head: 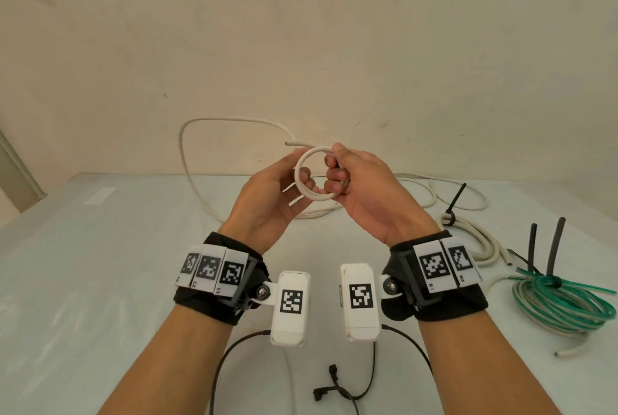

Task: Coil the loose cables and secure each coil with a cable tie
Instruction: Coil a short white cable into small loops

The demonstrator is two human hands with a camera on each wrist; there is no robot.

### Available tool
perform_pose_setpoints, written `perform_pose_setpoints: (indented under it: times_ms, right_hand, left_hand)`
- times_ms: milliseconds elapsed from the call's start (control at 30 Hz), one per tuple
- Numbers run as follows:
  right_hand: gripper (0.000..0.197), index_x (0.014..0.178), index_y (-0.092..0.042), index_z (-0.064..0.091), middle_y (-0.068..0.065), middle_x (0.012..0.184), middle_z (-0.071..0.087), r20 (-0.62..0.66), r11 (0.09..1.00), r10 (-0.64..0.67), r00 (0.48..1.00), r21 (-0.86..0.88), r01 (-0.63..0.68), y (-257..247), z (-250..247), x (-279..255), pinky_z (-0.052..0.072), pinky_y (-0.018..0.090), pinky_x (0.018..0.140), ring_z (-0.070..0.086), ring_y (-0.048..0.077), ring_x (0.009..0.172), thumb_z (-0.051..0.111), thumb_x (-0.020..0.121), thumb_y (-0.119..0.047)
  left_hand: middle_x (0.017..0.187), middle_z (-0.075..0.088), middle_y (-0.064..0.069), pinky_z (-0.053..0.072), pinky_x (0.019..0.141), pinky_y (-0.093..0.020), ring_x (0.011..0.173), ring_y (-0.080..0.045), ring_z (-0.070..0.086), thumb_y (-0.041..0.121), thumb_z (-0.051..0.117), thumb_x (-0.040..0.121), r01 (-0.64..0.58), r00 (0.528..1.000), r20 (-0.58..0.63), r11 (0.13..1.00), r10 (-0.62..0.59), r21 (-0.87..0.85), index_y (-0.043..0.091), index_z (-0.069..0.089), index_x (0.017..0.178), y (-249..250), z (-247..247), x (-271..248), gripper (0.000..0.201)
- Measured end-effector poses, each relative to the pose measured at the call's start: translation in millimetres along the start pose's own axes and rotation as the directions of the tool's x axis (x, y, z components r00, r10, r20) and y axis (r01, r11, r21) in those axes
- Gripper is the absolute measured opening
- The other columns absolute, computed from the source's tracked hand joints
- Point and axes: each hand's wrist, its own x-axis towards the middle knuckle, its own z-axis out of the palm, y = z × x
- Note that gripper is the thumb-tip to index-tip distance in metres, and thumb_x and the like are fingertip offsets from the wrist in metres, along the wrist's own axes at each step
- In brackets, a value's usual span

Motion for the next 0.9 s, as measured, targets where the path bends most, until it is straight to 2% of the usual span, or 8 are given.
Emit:
perform_pose_setpoints:
  times_ms: [167, 267, 400, 500, 600, 700, 833, 900]
  right_hand:
    - [0.034, 0.085, -0.015, 0.051, -0.008, 0.061, 0.038, -0.006, 0.996, -0.006, 1.000, -0.092, 0.005, -1, 0, 0, 0.039, 0.027, 0.075, 0.042, 0.010, 0.057, 0.040, 0.113, -0.031]
    - [0.033, 0.086, -0.017, 0.051, -0.010, 0.061, 0.038, -0.038, 0.991, -0.018, 0.999, -0.135, 0.012, -2, -5, 0, 0.035, 0.027, 0.072, 0.041, 0.009, 0.056, 0.039, 0.113, -0.033]
    - [0.032, 0.086, -0.016, 0.053, -0.007, 0.066, 0.038, -0.062, 0.998, -0.031, 0.998, -0.063, 0.027, -1, -9, 2, 0.033, 0.026, 0.070, 0.040, 0.007, 0.055, 0.041, 0.112, -0.031]
    - [0.032, 0.086, -0.015, 0.053, -0.006, 0.066, 0.038, -0.050, 0.999, -0.018, 0.999, -0.029, 0.016, 1, -4, 3, 0.037, 0.024, 0.066, 0.039, 0.007, 0.055, 0.042, 0.112, -0.031]
    - [0.032, 0.086, -0.013, 0.053, -0.004, 0.067, 0.037, -0.049, 0.998, -0.009, 0.999, 0.059, 0.012, 0, -1, 1, 0.037, 0.023, 0.064, 0.038, 0.008, 0.055, 0.042, 0.112, -0.029]
    - [0.030, 0.088, -0.010, 0.053, 0.000, 0.070, 0.037, -0.032, 0.971, 0.003, 0.999, 0.240, 0.005, -2, 1, -2, 0.040, 0.022, 0.061, 0.037, 0.010, 0.058, 0.042, 0.112, -0.025]
    - [0.031, 0.089, -0.010, 0.048, 0.003, 0.069, 0.025, 0.050, 0.891, -0.019, 0.999, 0.453, -0.006, -8, 5, -8, 0.054, 0.036, 0.057, 0.051, 0.014, 0.049, 0.036, 0.113, -0.025]
    - [0.031, 0.089, -0.010, 0.048, 0.003, 0.070, 0.022, 0.048, 0.888, -0.023, 0.999, 0.460, -0.002, -9, 4, -8, 0.054, 0.034, 0.054, 0.047, 0.012, 0.048, 0.036, 0.113, -0.024]
  left_hand:
    - [0.085, 0.062, -0.004, 0.058, 0.075, -0.029, 0.076, -0.018, 0.061, 0.023, 0.057, 0.103, -0.002, 0.998, 0.068, 1.000, 0.004, -0.026, 0.007, 0.070, 0.129, 10, -6, -2, 0.034]
    - [0.102, 0.062, -0.009, 0.060, 0.079, -0.032, 0.084, -0.021, 0.062, 0.024, 0.058, 0.103, -0.014, 0.996, 0.083, 0.996, 0.021, -0.089, 0.004, 0.069, 0.131, 12, -6, -1, 0.036]
    - [0.096, 0.058, -0.008, 0.059, 0.080, -0.033, 0.077, -0.016, 0.063, 0.025, 0.058, 0.104, -0.027, 0.997, 0.072, 0.988, 0.039, -0.155, 0.005, 0.072, 0.126, 10, -6, 3, 0.033]
    - [0.097, 0.060, -0.008, 0.059, 0.078, -0.030, 0.077, -0.016, 0.061, 0.027, 0.059, 0.104, -0.068, 0.995, 0.069, 0.996, 0.072, -0.065, 0.005, 0.072, 0.126, 10, -7, 4, 0.034]
    - [0.092, 0.068, -0.004, 0.059, 0.076, -0.028, 0.076, -0.015, 0.064, 0.025, 0.058, 0.104, -0.079, 0.993, 0.088, 0.995, 0.074, 0.057, 0.008, 0.077, 0.118, 11, -8, 3, 0.029]
    - [0.088, 0.060, -0.007, 0.061, 0.077, -0.028, 0.072, -0.016, 0.062, 0.021, 0.057, 0.103, -0.018, 0.992, 0.124, 0.993, 0.003, 0.119, 0.007, 0.078, 0.116, 10, -9, 2, 0.029]
    - [0.079, 0.055, -0.006, 0.059, 0.065, -0.025, 0.065, -0.013, 0.058, 0.016, 0.055, 0.102, 0.043, 0.986, 0.149, 0.978, -0.074, 0.204, 0.009, 0.081, 0.107, 5, -5, 0, 0.027]
    - [0.076, 0.055, -0.003, 0.059, 0.063, -0.025, 0.065, -0.012, 0.058, 0.018, 0.056, 0.102, 0.061, 0.986, 0.137, 0.973, -0.093, 0.223, 0.010, 0.080, 0.108, 5, -5, 0, 0.026]
